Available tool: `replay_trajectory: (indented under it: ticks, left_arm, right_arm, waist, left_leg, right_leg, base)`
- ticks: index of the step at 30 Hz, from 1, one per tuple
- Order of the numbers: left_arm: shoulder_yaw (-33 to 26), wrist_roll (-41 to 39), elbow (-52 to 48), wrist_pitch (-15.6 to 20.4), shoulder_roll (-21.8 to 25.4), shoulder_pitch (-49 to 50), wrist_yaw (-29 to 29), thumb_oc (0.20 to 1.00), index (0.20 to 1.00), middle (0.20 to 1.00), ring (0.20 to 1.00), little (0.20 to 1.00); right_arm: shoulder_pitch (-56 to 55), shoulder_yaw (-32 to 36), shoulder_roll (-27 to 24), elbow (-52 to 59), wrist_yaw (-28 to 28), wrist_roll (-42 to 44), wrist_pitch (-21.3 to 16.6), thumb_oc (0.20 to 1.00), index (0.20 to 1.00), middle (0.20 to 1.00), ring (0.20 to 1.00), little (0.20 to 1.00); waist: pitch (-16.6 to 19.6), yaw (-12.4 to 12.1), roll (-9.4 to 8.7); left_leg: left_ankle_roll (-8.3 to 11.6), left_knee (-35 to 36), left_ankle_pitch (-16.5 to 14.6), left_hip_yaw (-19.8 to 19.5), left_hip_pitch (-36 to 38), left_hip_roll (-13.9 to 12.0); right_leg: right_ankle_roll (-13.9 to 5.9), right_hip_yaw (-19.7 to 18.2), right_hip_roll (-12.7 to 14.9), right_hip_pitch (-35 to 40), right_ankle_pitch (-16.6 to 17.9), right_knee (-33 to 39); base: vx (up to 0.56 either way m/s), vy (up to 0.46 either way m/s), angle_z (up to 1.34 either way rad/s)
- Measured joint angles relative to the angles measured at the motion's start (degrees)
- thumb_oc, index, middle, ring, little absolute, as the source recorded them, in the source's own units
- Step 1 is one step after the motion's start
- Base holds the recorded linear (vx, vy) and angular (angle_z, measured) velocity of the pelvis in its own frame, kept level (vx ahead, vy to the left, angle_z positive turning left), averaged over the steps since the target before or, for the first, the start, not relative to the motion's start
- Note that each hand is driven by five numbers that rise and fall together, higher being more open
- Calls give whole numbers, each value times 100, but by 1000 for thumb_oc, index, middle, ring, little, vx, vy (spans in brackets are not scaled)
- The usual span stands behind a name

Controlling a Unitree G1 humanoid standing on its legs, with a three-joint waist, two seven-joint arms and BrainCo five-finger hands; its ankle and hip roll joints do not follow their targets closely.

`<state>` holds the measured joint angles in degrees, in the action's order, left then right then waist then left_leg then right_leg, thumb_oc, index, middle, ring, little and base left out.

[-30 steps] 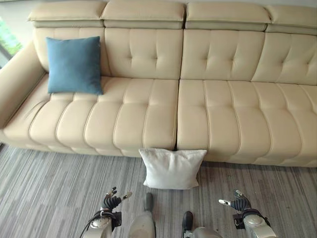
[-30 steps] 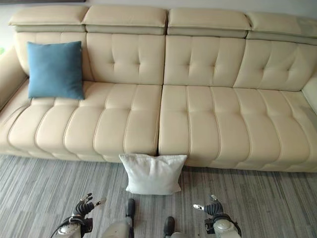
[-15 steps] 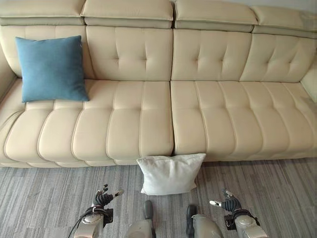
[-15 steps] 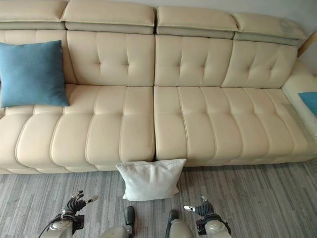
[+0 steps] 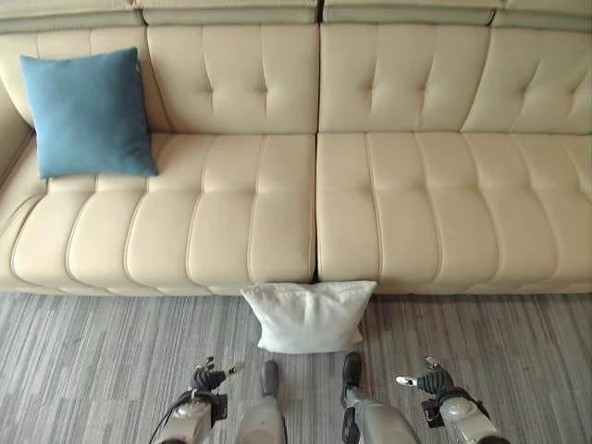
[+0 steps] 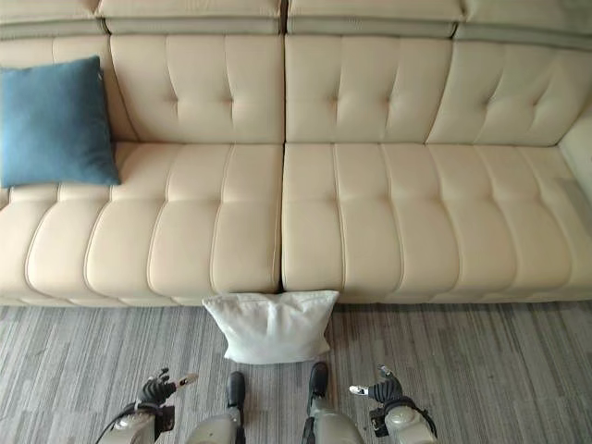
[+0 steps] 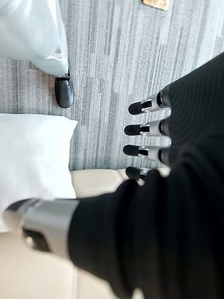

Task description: Pick up all the scattered cushions and arrange them neatly on the sofa.

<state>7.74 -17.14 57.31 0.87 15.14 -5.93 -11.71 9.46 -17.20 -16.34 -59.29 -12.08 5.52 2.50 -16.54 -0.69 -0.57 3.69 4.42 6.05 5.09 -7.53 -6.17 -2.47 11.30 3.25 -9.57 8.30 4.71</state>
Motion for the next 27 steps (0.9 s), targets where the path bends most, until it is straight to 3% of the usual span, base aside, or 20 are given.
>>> replay_trajectory:
  ticks: [2, 6, 11, 16, 19, 22, 27]
  left_arm:
    - [139, -26, 265, 119, 42, -423, -112, 1000, 1000, 1000, 1000, 1000]
    - [152, -92, 628, 171, 321, -1264, -218, 1000, 1000, 1000, 1000, 1000]
    - [86, -279, 620, 263, 1002, -2085, -403, 1000, 1000, 1000, 1000, 1000]
    - [170, -423, 522, 342, 1460, -3090, -625, 1000, 1000, 1000, 1000, 1000]
    - [588, -428, -411, 433, 1691, -3949, -910, 1000, 1000, 1000, 1000, 1000]
    - [721, -443, -1221, 633, 1635, -4446, -1128, 1000, 1000, 1000, 1000, 1000]
    - [1253, -449, -1523, 754, 1558, -5190, -1388, 1000, 1000, 1000, 1000, 1000]
  right_arm:
    - [430, -30, 1, -402, -93, -9, -12, 1000, 1000, 1000, 1000, 1000]
    - [1472, 114, -205, -651, -276, 69, -20, 1000, 1000, 1000, 1000, 1000]
    - [2751, 692, -875, -451, -671, 765, -214, 1000, 1000, 1000, 1000, 1000]
    - [3752, 660, -1308, 197, -1072, 1068, -450, 1000, 1000, 1000, 1000, 1000]
    - [4455, 572, -1361, 1236, -1414, 1150, -634, 1000, 1000, 1000, 1000, 1000]
    - [4818, 423, -1268, 1852, -1667, 1193, -793, 1000, 1000, 1000, 1000, 1000]
    - [5018, 372, -1095, 2043, -2078, 1370, -1094, 1000, 1000, 1000, 1000, 1000]
  waist:
    - [-186, 6, 8]
    - [-956, 0, 35]
    - [-1594, 16, 28]
    - [-1668, 56, 6]
    - [-1671, 62, -18]
    - [-1732, 111, -56]
    - [-1717, 237, -87]
  left_leg:
    - [-5, -348, -10, -65, -592, 27]
    - [-18, -889, -45, -154, -1669, 22]
    - [-43, -1382, -98, -150, -2995, 44]
    - [-81, -1961, -128, -264, -4359, 54]
    - [-78, -2334, -165, -374, -5246, 69]
    - [-104, -2767, -193, -465, -5763, 107]
    - [-107, -3204, -349, -520, -6325, 187]
  right_leg:
    - [19, 9, 33, -425, 53, -61]
    - [134, 34, 93, -1501, 17, -664]
    - [200, -49, 227, -2969, -65, -1403]
    - [381, -60, 315, -4306, -67, -2003]
    - [420, -40, 373, -5183, -206, -2457]
    - [475, -46, 440, -5664, -301, -2914]
    - [399, -80, 591, -6289, -589, -3542]
  base:
    - [-78, -17, 12]
    - [-42, 5, 7]
    - [-73, 26, -1]
    - [-14, 13, 5]
    - [22, 7, 12]
    - [27, -16, 10]
    - [17, -6, 9]
